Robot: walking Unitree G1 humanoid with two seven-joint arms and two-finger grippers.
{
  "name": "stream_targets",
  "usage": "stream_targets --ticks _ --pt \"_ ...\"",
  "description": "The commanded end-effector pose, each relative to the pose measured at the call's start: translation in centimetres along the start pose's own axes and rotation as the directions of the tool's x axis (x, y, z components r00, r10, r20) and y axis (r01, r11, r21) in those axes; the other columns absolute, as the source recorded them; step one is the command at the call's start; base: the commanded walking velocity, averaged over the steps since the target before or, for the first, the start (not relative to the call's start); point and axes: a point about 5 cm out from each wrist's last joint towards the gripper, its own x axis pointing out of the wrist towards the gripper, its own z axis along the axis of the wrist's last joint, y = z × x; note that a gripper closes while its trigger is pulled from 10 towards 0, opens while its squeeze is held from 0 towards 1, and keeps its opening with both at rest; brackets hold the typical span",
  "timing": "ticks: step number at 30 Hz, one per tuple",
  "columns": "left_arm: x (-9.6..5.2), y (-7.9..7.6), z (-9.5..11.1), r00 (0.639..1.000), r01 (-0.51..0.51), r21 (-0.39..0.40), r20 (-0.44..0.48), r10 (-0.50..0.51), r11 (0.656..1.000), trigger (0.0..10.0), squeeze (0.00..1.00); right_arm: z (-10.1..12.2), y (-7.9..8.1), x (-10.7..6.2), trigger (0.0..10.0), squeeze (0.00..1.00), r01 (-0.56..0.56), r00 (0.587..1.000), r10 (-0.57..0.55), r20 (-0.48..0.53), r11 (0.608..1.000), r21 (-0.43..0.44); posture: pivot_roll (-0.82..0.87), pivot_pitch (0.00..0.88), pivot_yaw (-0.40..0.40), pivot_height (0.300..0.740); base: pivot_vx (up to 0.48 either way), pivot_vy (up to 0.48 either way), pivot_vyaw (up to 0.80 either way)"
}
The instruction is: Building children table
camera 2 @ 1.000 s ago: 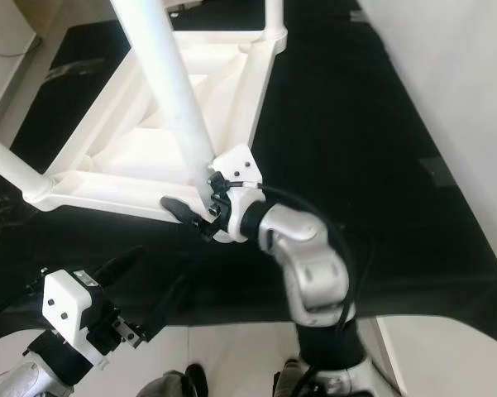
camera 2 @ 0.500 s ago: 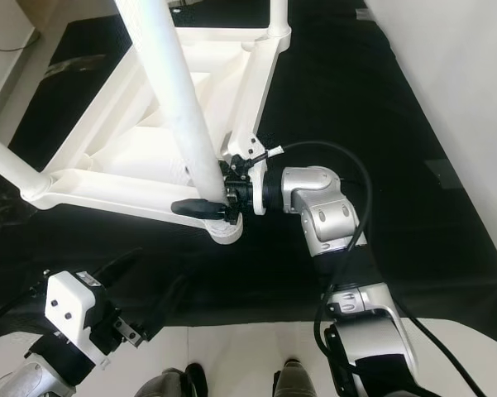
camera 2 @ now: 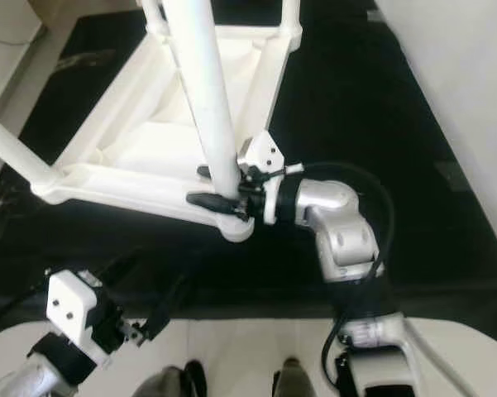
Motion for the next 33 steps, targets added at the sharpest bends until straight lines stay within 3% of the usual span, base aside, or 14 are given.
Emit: stream_targets --ticks 1,2,8,9,10,11,12,13,16,18,22,23,32,33 --pt "-0.3 0.2 -0.1 1.000 -0.012 -0.006 -0.009 0.012 1.000 10.0 0.00 -3.3 -1.0 -2.5 0.0 0.00 0.474 0.853 -0.460 -0.248 0.881 -0.002 -0.06 0.314 0.088 0.740 0.000 0.000 0.00" --pt "-0.3 0.3 -0.1 1.000 -0.013 -0.005 -0.008 0.013 1.000 10.0 0.00 -4.1 0.5 -3.7 0.0 0.00 0.599 0.765 -0.565 -0.310 0.800 0.020 -0.07 0.316 0.097 0.740 0.000 0.000 0.00" --pt "-0.1 0.5 -0.2 1.000 0.004 -0.001 -0.015 -0.004 1.000 10.0 0.00 -4.0 4.4 -1.8 0.0 0.00 0.470 0.860 -0.432 -0.272 0.878 0.089 -0.06 0.300 0.122 0.740 0.000 0.000 0.00" --pt "0.0 0.6 -0.3 1.000 0.008 0.001 -0.018 -0.008 1.000 10.0 0.00 -3.7 4.5 -1.1 3.1 0.00 0.441 0.878 -0.408 -0.251 0.893 0.089 -0.06 0.288 0.116 0.740 0.000 0.000 0.00" --pt "0.0 0.6 -0.3 1.000 0.008 0.001 -0.018 -0.008 1.000 10.0 0.00 -3.7 4.5 -1.1 3.1 0.00 0.441 0.878 -0.408 -0.251 0.893 0.089 -0.06 0.288 0.116 0.740 0.000 0.000 0.00" --pt "0.0 0.7 -0.3 1.000 0.008 0.004 -0.019 -0.008 1.000 10.0 0.00 -3.3 4.4 -0.5 10.0 0.00 0.405 0.900 -0.375 -0.222 0.908 0.108 -0.06 0.288 0.114 0.740 0.000 0.000 0.00" --pt "0.0 0.8 -0.3 1.000 0.000 0.006 -0.017 0.000 1.000 10.0 0.00 -2.5 4.6 0.4 10.0 0.75 0.280 0.954 -0.256 -0.160 0.947 0.159 -0.06 0.286 0.114 0.740 0.000 0.000 0.00" --pt "0.0 0.9 -0.3 1.000 -0.007 0.008 -0.015 0.007 1.000 10.0 0.00 -1.5 4.9 1.1 10.0 1.00 0.142 0.988 -0.128 -0.084 0.971 0.192 -0.06 0.286 0.114 0.740 0.000 0.000 0.00" --pt "0.0 0.9 -0.3 1.000 -0.007 0.008 -0.015 0.007 1.000 10.0 0.00 -1.5 4.9 1.1 10.0 1.00 0.142 0.988 -0.128 -0.084 0.971 0.192 -0.06 0.286 0.114 0.740 0.000 0.000 0.00" --pt "0.1 0.9 -0.3 1.000 -0.014 0.010 -0.012 0.014 1.000 10.0 0.00 -0.1 5.0 1.5 10.0 1.00 -0.095 0.995 0.094 0.014 0.981 0.171 -0.05 0.276 0.111 0.740 0.000 0.000 0.00" --pt "0.2 0.9 -0.3 1.000 -0.014 0.011 -0.013 0.014 1.000 10.0 0.00 0.3 4.7 1.3 10.0 1.00 -0.236 0.972 0.233 0.036 0.966 0.102 -0.04 0.272 0.110 0.740 0.000 0.000 0.00" --pt "0.2 0.8 -0.3 1.000 -0.013 0.011 -0.013 0.013 1.000 10.0 0.00 0.3 4.3 1.1 10.0 0.00 -0.366 0.930 0.366 0.014 0.929 0.051 -0.04 0.273 0.112 0.740 0.000 0.000 0.00" --pt "0.1 0.6 -0.3 1.000 -0.014 0.006 -0.013 0.014 1.000 10.0 0.00 -0.5 1.9 2.0 9.7 0.00 -0.565 0.822 0.568 -0.042 0.822 0.070 -0.04 0.274 0.109 0.740 0.000 0.000 0.00" --pt "0.0 0.6 -0.3 1.000 -0.014 0.005 -0.013 0.014 1.000 10.0 0.00 -0.6 1.8 2.3 0.0 0.00 -0.573 0.816 0.577 -0.041 0.816 0.083 -0.03 0.279 0.107 0.740 0.000 0.000 0.00"
